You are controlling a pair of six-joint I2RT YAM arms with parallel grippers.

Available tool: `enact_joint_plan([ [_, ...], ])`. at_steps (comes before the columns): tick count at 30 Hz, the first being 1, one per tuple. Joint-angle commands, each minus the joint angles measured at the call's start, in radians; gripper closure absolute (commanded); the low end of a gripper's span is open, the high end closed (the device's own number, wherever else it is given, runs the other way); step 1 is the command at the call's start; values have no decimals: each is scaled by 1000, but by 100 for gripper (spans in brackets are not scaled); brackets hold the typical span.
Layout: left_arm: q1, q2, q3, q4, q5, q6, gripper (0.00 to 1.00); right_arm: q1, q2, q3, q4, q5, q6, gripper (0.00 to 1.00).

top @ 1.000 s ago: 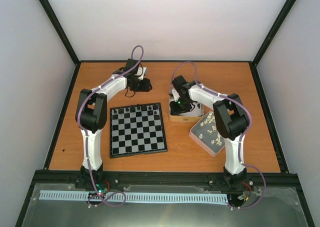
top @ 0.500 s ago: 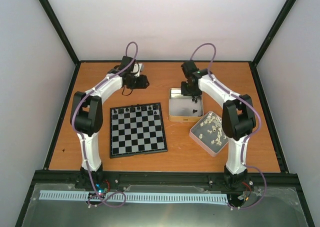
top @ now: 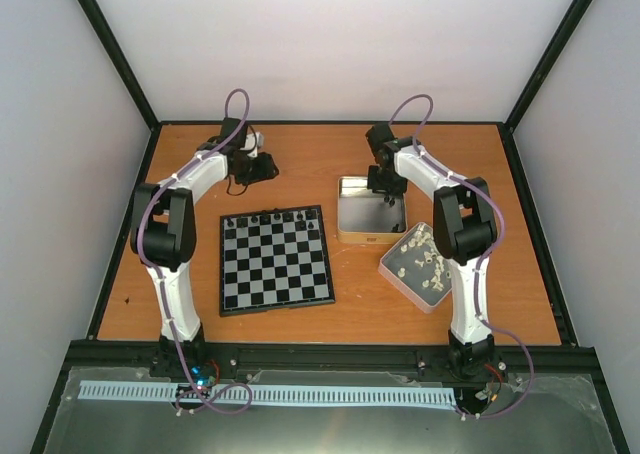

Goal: Set up the chess pieces on the board
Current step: Pick up the chess piece from the storage box.

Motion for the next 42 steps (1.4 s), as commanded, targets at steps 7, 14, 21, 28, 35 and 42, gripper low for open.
enact_joint_plan([
  [7, 10, 10, 29, 18, 31, -10, 48, -9, 32, 2, -29, 32, 4, 76],
  [14, 11, 16, 32, 16, 33, -7, 48, -9, 45, -11, -25, 21, 7, 78],
  [21, 12, 7, 31, 9, 2, -8, 48, -10, 46, -25, 1, 23, -12, 92],
  [28, 24, -19, 18, 3, -23, -22, 48, -10, 67, -16, 5, 8, -38, 89],
  [35, 73, -95, -56, 19, -78, -64, 48, 5, 19, -8, 0, -17, -45, 97],
  [42, 182, -207, -211, 66, -156, -163, 47, 122, -80, 68, -45, -76, -62, 96],
])
